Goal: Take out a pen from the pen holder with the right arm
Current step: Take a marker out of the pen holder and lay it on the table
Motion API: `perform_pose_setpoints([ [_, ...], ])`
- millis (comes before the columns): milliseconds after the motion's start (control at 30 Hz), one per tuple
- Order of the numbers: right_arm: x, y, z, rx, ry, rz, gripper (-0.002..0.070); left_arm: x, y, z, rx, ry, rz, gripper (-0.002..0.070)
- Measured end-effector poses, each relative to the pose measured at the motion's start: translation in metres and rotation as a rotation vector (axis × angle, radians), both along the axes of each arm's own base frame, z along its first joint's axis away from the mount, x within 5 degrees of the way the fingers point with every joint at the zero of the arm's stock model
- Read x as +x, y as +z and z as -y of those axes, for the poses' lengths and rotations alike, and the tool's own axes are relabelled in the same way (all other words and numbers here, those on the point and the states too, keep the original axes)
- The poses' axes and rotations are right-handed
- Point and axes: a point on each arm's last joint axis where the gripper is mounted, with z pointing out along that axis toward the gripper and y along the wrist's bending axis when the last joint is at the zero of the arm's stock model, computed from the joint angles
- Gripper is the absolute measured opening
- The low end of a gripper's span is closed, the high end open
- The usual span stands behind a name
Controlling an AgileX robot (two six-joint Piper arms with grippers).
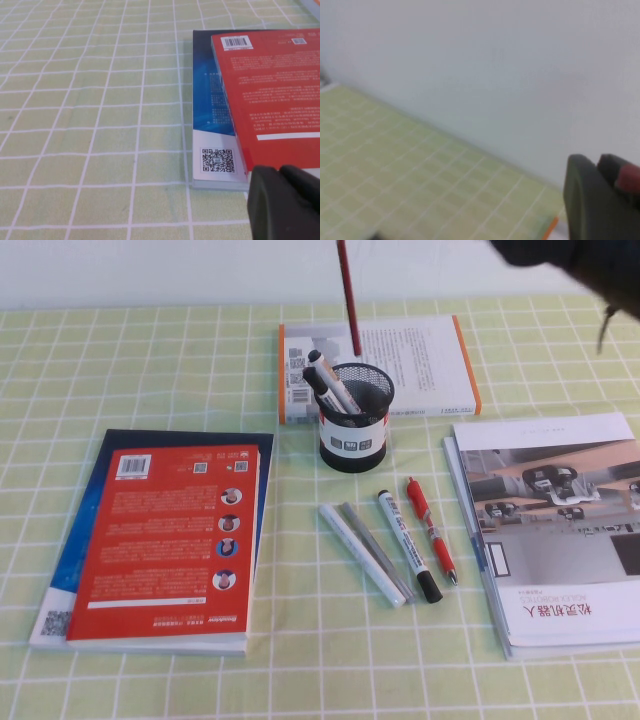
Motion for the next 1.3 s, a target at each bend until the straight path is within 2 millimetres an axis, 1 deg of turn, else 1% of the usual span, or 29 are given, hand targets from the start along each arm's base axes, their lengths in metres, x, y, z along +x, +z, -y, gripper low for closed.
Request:
perform_pose_setpoints([
  [100, -0.016, 0.008, 0.008, -0.055, 0.025, -0.091, -0.0006, 0.0, 0.0, 0.0, 0.0, 0.0, 0.0, -0.0005],
  [233, -0.031, 0.001, 0.016, -0.129, 0.026, -0.302, -0.0006, 0.0, 0.0, 0.0, 0.0, 0.0, 0.0, -0.0005],
  [367, -0.041, -0.017, 0.023, -0.233, 0.001, -0.527, -0.0006, 0.0, 0.0, 0.0, 0.0, 0.0, 0.0, -0.0005],
  [467, -0.046, -0.035, 0.022, -0.287, -0.009, -0.64, -0.0006, 0.0, 0.0, 0.0, 0.0, 0.0, 0.0, -0.0005],
  [600, -0.045, -0.064, 0.02, -0.338, -0.025, -0.753, -0.0006, 0.0, 0.0, 0.0, 0.0, 0.0, 0.0, -0.0005],
  [633, -0.044, -0.076, 0.018, -0.357, -0.028, -0.782, -0.0006, 0.0, 0.0, 0.0, 0.0, 0.0, 0.0, -0.0005],
  [700, -0.043, -0.093, 0.017, -0.369, -0.03, -0.817, -0.0006, 0.0, 0.0, 0.0, 0.0, 0.0, 0.0, -0.0005],
  [767, -0.04, -0.114, 0.014, -0.36, -0.033, -0.84, -0.0006, 0.0, 0.0, 0.0, 0.0, 0.0, 0.0, -0.0005],
  [867, -0.037, -0.141, 0.011, -0.336, -0.039, -0.855, -0.0006, 0.0, 0.0, 0.0, 0.0, 0.0, 0.0, -0.0005],
  [967, -0.033, -0.159, 0.008, -0.318, -0.047, -0.849, -0.0006, 0.0, 0.0, 0.0, 0.0, 0.0, 0.0, -0.0005],
  [1167, -0.022, -0.183, 0.001, -0.283, -0.06, -0.829, -0.0006, 0.0, 0.0, 0.0, 0.0, 0.0, 0.0, -0.0005],
  [1300, -0.017, -0.194, -0.002, -0.284, -0.059, -0.817, -0.0006, 0.0, 0.0, 0.0, 0.0, 0.0, 0.0, -0.0005],
])
